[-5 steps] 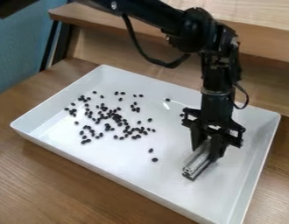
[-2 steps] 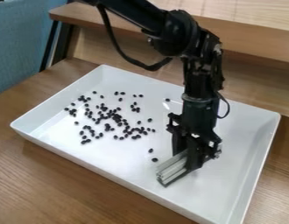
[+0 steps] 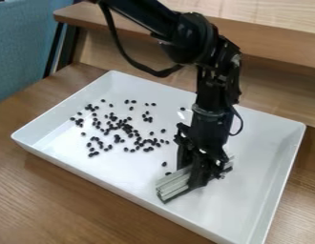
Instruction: Sweep into pile
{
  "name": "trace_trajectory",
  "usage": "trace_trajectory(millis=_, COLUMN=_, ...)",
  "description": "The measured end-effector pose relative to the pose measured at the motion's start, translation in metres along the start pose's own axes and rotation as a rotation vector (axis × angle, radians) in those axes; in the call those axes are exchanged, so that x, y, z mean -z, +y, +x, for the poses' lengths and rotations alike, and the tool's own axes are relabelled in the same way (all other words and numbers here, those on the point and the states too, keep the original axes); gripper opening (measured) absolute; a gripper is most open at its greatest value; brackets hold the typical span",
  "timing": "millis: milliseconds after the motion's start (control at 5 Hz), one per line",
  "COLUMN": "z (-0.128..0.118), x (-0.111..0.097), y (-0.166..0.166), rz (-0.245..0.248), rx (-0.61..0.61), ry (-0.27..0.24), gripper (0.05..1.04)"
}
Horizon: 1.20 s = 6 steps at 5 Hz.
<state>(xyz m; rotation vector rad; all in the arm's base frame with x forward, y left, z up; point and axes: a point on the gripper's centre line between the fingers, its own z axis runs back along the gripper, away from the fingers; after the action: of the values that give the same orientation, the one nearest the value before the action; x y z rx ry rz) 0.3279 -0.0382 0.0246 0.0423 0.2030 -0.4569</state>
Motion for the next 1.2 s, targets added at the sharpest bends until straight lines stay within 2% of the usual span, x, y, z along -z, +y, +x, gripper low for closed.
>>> trace_trajectory(millis=200, z=-0.001, x=0.001, y=0.009, rz=0.042, rx=0.037, ry=0.015, gripper=0.395)
trace_trajectory(millis=1200, z=0.013, x=-0.004, y=0.101, rz=0.021, rx=-0.103, ry=-0.013, gripper=0.395)
